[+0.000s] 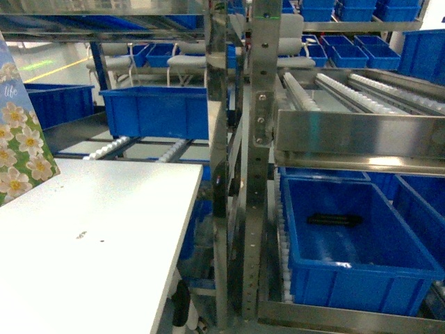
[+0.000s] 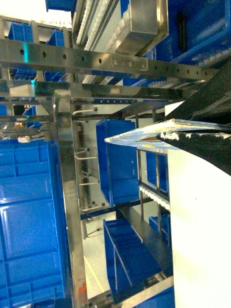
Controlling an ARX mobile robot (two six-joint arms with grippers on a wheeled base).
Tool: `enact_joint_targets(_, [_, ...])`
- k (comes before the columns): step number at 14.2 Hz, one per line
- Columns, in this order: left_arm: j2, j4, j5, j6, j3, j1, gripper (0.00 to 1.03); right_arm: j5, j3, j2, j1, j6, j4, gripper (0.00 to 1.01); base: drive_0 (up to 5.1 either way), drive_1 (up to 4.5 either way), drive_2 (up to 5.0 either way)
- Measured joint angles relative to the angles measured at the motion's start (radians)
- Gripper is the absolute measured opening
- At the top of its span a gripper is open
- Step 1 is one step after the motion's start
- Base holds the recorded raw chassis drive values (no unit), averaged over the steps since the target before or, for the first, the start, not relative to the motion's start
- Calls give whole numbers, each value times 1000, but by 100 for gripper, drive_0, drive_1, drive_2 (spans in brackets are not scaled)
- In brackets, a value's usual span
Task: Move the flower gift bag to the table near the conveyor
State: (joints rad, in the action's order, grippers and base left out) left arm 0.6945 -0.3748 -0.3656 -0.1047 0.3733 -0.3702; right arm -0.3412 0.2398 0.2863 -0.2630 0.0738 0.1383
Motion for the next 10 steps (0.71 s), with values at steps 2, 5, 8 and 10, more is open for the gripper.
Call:
enact_joint_targets(2, [0,0,0,0,0,0,2,0,0,-1,0,0,1,2,-478,122,359])
enact_joint_targets(5, [-1,-1,-1,0,0,1,2,0,0,-1,0,0,3,2,-500,199,274])
enact_joint_targets(8, [-1,0,0,0,0,-1,2,0,0,-1,0,0,2,2,-492,253,253])
enact_joint_targets(10, [-2,0,0,0,0,-1,2,0,0,0,0,0,-1,2,-497,246,246])
